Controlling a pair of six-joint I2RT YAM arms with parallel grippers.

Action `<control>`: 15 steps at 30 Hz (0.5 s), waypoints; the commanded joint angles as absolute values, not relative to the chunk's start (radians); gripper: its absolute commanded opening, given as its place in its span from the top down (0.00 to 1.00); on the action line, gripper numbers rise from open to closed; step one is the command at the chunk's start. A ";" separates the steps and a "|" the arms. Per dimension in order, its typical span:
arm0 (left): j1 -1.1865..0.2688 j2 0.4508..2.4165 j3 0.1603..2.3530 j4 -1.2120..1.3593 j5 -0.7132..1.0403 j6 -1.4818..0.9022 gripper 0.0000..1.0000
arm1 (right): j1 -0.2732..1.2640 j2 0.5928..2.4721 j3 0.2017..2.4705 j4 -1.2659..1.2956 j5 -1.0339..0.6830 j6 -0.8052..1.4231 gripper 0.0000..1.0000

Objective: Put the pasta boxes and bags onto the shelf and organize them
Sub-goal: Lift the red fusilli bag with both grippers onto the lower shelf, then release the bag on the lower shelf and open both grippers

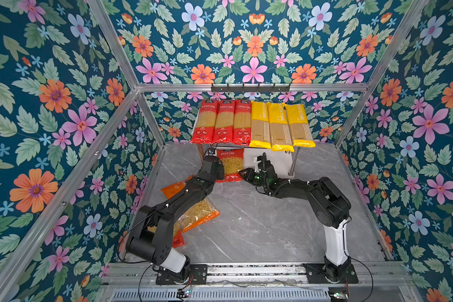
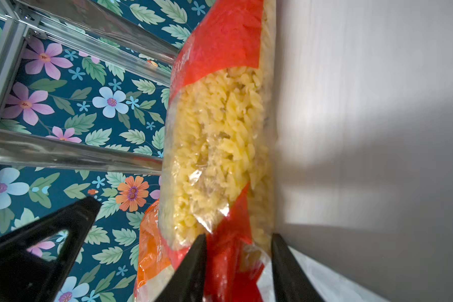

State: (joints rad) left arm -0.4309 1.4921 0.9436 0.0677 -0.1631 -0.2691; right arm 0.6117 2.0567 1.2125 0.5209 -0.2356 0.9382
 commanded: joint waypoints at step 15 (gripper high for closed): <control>-0.428 1.184 0.825 -0.105 -0.214 -0.356 0.56 | 0.621 2.136 1.325 0.761 -0.161 1.263 1.00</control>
State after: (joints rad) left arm -0.4305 1.2110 0.8253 -0.0608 -0.1814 -0.3458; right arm 0.6163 2.1254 1.2945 0.6418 -0.2302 1.1748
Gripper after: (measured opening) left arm 0.444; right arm 0.078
